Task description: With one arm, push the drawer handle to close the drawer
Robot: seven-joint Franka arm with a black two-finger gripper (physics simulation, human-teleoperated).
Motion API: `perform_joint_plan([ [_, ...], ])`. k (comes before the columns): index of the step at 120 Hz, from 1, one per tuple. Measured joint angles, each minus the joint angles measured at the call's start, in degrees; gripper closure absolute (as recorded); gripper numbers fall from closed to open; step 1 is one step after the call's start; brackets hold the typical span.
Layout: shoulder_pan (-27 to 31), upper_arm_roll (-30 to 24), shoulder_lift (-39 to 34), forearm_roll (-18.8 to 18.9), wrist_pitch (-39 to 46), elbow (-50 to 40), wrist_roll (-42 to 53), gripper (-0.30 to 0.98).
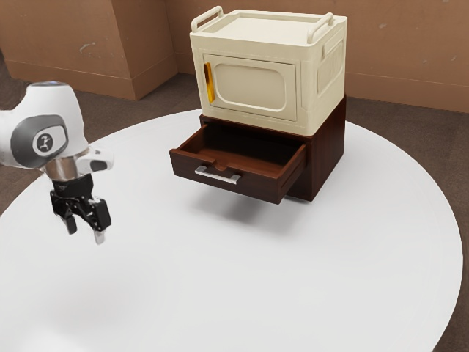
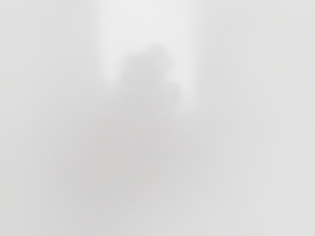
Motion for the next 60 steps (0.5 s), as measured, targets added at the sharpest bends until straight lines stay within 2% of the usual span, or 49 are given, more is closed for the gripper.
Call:
perform_joint_plan([
  [8, -0.41, -0.03, 4.13, -2.33, 3.64, 2.57, -0.96, 0.02],
  [16, -1.38, -0.01, 7.44, -6.31, 6.22, 4.81, -2.52, 0.02],
  [30, -5.44, 0.07, 11.61, -10.89, 9.11, 8.4, -5.58, 0.02],
  [49, -10.99, 0.13, 17.29, -9.39, 10.7, 14.92, -8.95, 0.02],
  [56, -11.37, 0.16, 19.28, -8.52, 10.71, 17.18, -9.96, 0.03],
  [60, -10.95, 0.21, 20.25, -7.86, 10.75, 18.24, -10.45, 0.08],
])
